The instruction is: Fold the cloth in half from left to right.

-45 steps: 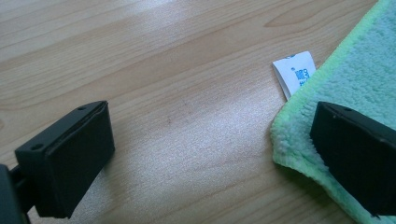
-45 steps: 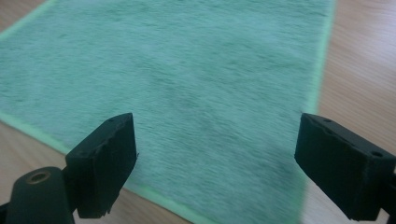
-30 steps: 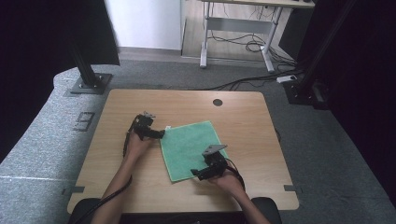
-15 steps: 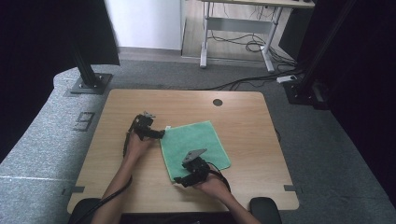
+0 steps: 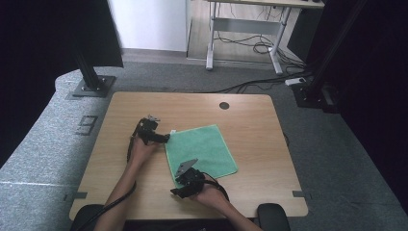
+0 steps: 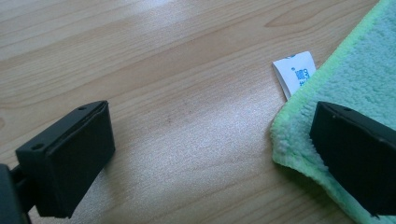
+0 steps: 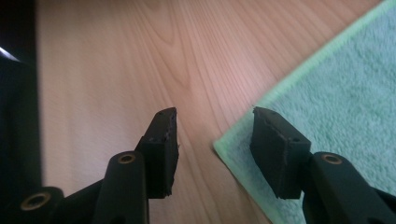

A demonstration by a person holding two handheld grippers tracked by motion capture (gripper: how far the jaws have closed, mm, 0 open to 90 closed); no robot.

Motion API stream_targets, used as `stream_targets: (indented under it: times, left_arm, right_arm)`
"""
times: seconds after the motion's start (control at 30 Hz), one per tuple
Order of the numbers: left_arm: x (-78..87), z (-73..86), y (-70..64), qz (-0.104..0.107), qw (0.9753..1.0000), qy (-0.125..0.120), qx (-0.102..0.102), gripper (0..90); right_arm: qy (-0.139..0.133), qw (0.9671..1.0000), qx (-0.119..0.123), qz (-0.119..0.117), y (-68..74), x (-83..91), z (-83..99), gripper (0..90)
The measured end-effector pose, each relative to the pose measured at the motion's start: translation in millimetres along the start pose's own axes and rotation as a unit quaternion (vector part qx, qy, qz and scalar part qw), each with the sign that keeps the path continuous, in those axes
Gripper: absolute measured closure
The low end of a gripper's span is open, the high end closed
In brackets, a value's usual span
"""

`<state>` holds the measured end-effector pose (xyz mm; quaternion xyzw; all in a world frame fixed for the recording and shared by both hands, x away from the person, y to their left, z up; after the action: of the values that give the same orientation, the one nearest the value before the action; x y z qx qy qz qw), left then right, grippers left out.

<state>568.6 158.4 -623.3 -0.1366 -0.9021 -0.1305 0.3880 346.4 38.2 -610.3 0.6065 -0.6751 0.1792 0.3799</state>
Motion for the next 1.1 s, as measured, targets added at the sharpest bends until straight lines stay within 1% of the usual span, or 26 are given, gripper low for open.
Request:
stream_targets:
  times: [0.03,0.17,0.23,0.27,0.3,0.33,0.4,0.47,0.53,0.6,0.63,0.67,0.7,0.73,0.83,0.9,0.93,0.97,1.03,1.1]
  left_arm:
    - [0.0,0.0,0.0,0.000,1.0000,0.000,0.000,0.3]
    - [0.8,0.0,-0.6,0.002,1.0000,-0.002,-0.002,1.0]
    - [3.4,-0.3,-3.0,0.010,0.9998,-0.012,-0.009,5.9]
    - [5.2,-0.7,-4.8,0.017,0.9995,-0.020,-0.015,10.8]
    - [6.7,-0.8,-6.3,0.023,0.9992,-0.025,-0.020,17.2]
    - [8.8,-0.9,-9.0,0.033,0.9985,-0.033,-0.028,22.8]
    - [11.4,-1.0,-12.2,0.045,0.9975,-0.041,-0.036,36.9]
    - [14.0,-0.9,-17.3,0.060,0.9961,-0.048,-0.043,52.2]
    - [15.4,-0.8,-20.5,0.070,0.9956,-0.049,-0.040,68.1]
    - [16.8,0.1,-23.4,0.081,0.9951,-0.047,-0.033,79.0]
    - [17.6,0.9,-23.4,0.081,0.9951,-0.047,-0.031,82.4]
    - [18.3,1.6,-22.8,0.079,0.9953,-0.046,-0.032,83.8]
    - [19.4,2.9,-20.6,0.073,0.9958,-0.045,-0.032,84.3]
    - [20.4,4.0,-18.8,0.071,0.9960,-0.043,-0.033,84.5]
    - [26.0,8.2,-10.0,0.060,0.9971,-0.034,-0.032,84.6]
    - [30.5,9.8,-2.7,0.050,0.9978,-0.032,-0.029,84.8]
    - [33.0,10.1,0.8,0.048,0.9981,-0.030,-0.026,84.9]
    - [35.4,9.6,4.1,0.047,0.9982,-0.031,-0.021,84.9]
    - [39.9,8.0,8.4,0.051,0.9981,-0.031,-0.012,84.8]
    - [42.6,6.5,10.4,0.051,0.9982,-0.030,-0.013,84.5]
  right_arm:
    - [-0.001,1.0000,0.004,0.004,-0.7,-0.2,0.5,52.3]
    - [-0.001,0.9998,0.003,0.019,-2.8,0.8,1.1,60.1]
    - [0.000,0.9994,0.005,0.034,-4.5,1.2,1.1,66.9]
    - [0.001,0.9991,0.006,0.042,-5.7,1.6,1.2,69.2]
    - [0.001,0.9990,0.005,0.044,-6.3,1.7,0.9,71.6]
    - [0.002,0.9990,0.003,0.045,-6.9,2.0,1.0,74.4]
    - [0.007,0.9989,0.001,0.046,-7.7,2.9,1.3,80.1]
    - [0.009,0.9987,0.000,0.049,-8.7,3.6,1.6,83.7]
    - [0.010,0.9987,-0.002,0.050,-9.2,3.6,1.5,84.6]
    - [0.012,0.9987,-0.003,0.049,-9.0,3.2,0.9,84.7]
    - [0.011,0.9989,-0.004,0.046,-8.4,2.4,0.0,84.8]
    - [0.010,0.9991,-0.008,0.041,-7.4,1.4,-0.9,84.8]
    - [0.008,0.9992,-0.007,0.037,-6.9,0.1,-2.2,84.9]
    - [0.008,0.9994,-0.008,0.034,-5.2,-2.0,-4.2,84.9]
    - [0.005,0.9998,-0.002,0.022,0.9,-8.1,-10.9,85.1]
    - [0.001,1.0000,0.004,0.006,7.7,-12.3,-17.4,88.5]
    - [-0.003,1.0000,0.007,-0.005,12.3,-14.1,-21.2,88.7]
    - [-0.006,0.9998,0.011,-0.012,16.6,-15.3,-24.7,88.8]
    - [-0.005,0.9996,0.026,-0.007,21.6,-15.4,-30.2,88.8]
    - [-0.004,0.9994,0.035,0.001,22.9,-13.4,-34.1,88.8]
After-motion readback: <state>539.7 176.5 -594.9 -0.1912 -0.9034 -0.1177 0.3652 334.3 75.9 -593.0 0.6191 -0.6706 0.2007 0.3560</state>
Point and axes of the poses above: each handheld gripper's, and its own axes: x roughly backward along the jaws, z roughly out of its underside, y roughly to its left, the point moved 10 cm from there along -x, roughly forward along the jaws, and after that the axes turned 11 degrees about -z, right-handed, at the moved point
